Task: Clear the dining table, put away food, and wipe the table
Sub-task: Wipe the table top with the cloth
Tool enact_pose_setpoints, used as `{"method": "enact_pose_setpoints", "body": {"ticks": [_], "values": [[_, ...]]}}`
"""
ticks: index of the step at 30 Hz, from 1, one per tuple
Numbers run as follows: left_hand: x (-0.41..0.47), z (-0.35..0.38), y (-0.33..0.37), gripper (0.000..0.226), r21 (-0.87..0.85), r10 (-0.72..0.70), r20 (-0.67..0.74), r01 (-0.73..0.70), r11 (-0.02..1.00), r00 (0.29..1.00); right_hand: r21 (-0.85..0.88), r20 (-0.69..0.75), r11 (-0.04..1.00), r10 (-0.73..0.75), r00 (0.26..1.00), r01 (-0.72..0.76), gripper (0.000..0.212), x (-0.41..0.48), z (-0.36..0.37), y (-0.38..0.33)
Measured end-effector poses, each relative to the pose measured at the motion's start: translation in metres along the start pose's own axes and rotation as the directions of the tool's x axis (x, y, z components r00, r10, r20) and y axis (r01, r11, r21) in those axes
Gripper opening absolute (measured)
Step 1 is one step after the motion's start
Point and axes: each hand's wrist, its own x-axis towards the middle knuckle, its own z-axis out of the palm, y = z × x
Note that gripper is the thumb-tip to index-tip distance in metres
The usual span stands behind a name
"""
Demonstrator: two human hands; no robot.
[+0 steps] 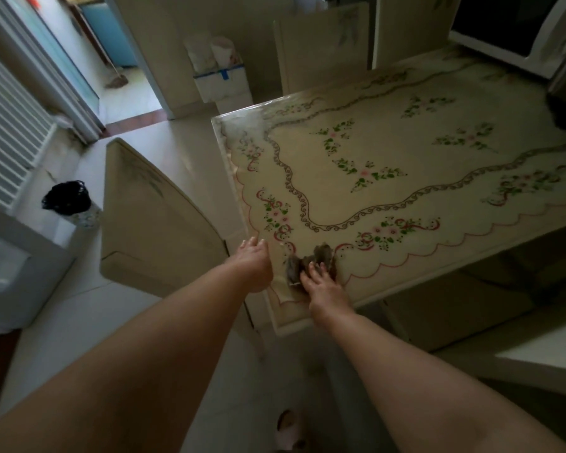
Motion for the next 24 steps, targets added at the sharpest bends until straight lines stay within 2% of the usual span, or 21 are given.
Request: {"method": "enact_pose_setpoints", "body": {"ticks": [3, 9, 16, 20, 24], "values": [[-0.013, -0.006, -0.011, 0.068, 0.005, 0.024, 0.032, -0.025, 1.0, 0.999, 0.02, 0.013, 0.999, 0.038, 0.999, -0.038, 0.07, -0.008, 0.003, -0.009], [0.001, -0.058, -0.05, 0.067, 0.013, 0.084, -0.059, -0.083, 0.996, 0.995, 0.012, 0.014, 0.994, 0.104, 0.994, -0.104, 0.068, 0.026, -0.006, -0.049], [0.047, -0.13, -0.098, 0.064, 0.081, 0.288, -0.144, -0.279, 0.957, 0.947, 0.033, -0.003, 0.963, 0.267, 0.964, -0.267, 0.059, 0.113, -0.025, -0.116], [0.074, -0.17, -0.125, 0.069, 0.123, 0.376, -0.127, -0.361, 0.924, 0.918, 0.057, -0.009, 0.937, 0.345, 0.939, -0.344, 0.059, 0.146, -0.037, -0.14], [0.106, -0.197, -0.147, 0.061, 0.149, 0.439, -0.1, -0.422, 0.894, 0.893, 0.072, -0.042, 0.907, 0.418, 0.907, -0.415, 0.058, 0.17, -0.036, -0.145]]}}
